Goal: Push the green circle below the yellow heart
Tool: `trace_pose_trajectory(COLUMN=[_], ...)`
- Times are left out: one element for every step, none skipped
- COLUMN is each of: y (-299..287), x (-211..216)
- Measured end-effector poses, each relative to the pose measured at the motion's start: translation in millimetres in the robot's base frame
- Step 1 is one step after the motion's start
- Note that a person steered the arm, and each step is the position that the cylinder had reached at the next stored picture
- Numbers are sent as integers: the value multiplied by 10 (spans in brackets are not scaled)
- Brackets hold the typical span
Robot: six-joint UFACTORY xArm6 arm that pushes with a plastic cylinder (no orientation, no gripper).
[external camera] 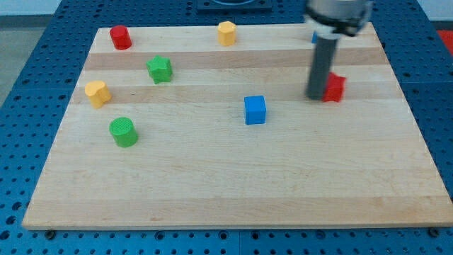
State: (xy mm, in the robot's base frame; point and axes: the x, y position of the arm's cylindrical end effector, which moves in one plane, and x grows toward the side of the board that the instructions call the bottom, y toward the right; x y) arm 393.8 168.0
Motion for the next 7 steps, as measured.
trace_pose_trajectory(y=[141, -198, -814, -975, -975, -975, -1090], x=[2, 92, -82, -402, -419, -419, -419])
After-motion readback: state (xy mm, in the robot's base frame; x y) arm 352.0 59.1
